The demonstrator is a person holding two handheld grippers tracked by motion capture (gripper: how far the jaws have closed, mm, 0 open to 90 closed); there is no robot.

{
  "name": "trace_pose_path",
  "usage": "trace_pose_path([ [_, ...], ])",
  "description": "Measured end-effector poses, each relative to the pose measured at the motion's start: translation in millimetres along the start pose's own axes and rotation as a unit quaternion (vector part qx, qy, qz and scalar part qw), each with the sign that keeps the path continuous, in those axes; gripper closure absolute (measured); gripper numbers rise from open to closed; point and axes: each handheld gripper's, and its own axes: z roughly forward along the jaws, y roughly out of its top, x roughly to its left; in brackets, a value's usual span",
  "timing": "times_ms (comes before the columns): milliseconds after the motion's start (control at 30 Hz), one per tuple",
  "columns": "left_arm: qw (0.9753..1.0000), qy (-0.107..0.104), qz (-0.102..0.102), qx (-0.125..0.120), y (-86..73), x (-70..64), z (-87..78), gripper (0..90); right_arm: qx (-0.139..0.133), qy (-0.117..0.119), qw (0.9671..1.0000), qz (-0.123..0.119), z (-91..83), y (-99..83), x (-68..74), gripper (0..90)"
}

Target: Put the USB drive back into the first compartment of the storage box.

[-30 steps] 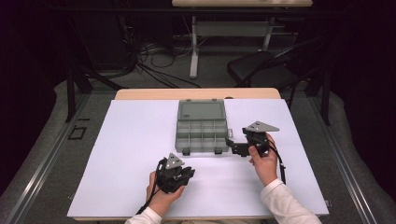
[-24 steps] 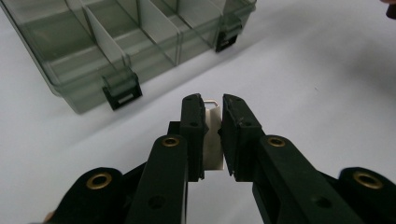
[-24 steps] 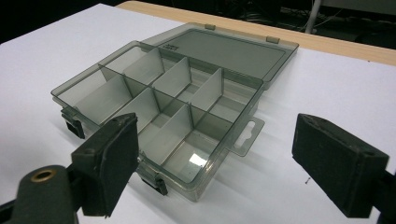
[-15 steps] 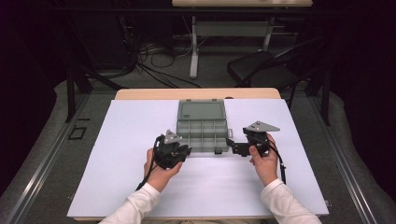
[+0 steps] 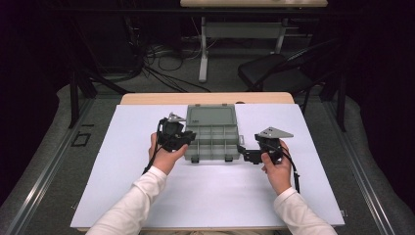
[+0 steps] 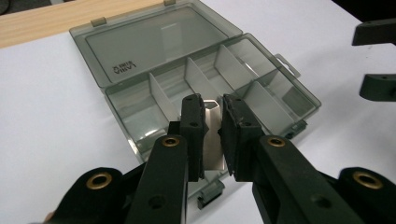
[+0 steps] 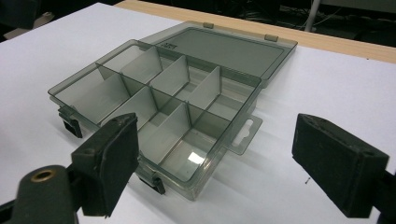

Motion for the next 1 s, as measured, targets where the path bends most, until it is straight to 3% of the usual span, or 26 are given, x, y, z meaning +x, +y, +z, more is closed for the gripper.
trace_pose_path([
  [600, 0.9994, 0.025, 0.000, 0.023, 18.6, 18.8, 29.2, 79.3, 0.003, 0.000, 1.0000, 0.001, 1.6, -1.0, -0.3, 14.5],
  [1000, 0.9978, 0.048, -0.013, 0.042, 14.3, 39.7, 61.9, 79.3, 0.004, 0.002, 1.0000, -0.002, 3.2, -1.7, 0.5, 14.5],
])
